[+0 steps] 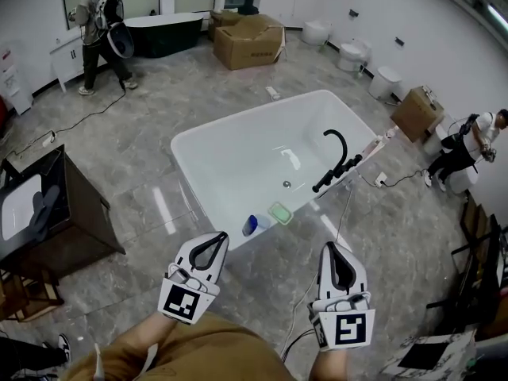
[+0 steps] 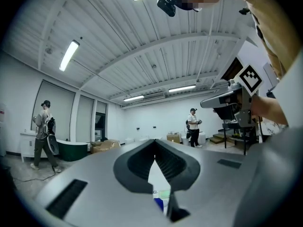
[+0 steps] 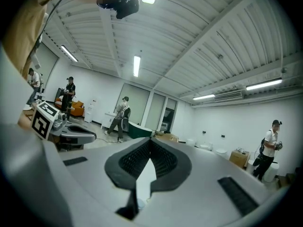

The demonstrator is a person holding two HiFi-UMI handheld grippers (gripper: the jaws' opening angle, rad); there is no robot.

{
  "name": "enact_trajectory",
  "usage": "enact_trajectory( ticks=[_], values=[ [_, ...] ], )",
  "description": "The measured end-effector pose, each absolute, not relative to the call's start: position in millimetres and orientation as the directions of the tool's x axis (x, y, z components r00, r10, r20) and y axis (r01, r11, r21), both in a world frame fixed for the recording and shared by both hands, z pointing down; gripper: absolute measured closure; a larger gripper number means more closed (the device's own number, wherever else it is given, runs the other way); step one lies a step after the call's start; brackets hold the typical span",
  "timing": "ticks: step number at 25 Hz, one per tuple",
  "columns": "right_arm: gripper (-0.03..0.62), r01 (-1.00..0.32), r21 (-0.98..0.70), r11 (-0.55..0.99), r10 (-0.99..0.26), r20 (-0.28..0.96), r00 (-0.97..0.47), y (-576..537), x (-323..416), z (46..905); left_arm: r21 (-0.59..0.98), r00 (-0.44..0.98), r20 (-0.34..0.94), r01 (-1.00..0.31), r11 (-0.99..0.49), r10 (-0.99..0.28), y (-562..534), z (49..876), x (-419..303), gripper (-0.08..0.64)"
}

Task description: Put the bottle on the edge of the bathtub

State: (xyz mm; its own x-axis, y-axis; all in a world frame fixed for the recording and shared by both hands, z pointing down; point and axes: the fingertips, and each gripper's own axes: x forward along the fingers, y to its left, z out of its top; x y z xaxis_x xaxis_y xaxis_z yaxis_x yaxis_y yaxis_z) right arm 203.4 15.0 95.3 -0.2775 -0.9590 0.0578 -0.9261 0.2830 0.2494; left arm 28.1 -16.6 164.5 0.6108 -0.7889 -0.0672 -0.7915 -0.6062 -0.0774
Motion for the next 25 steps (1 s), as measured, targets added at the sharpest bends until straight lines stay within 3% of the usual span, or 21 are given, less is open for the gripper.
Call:
enact_trajectory(
  ticks=[14, 25],
  values=[
    [0.589, -0.964, 0.202, 0.173, -0.985, 0.027, -0.171, 51, 224, 84, -0.093, 0.650, -0.095, -0.760, -0.644, -0.754, -11, 147, 29, 0.552],
    [0.589, -0.959, 0.186, 0.215, -0.977, 0.048, -0.209, 45, 206, 100, -0.094, 0.633, -0.065, -0.773, -0.627, -0.771, -7, 158, 11, 0.552]
  ],
)
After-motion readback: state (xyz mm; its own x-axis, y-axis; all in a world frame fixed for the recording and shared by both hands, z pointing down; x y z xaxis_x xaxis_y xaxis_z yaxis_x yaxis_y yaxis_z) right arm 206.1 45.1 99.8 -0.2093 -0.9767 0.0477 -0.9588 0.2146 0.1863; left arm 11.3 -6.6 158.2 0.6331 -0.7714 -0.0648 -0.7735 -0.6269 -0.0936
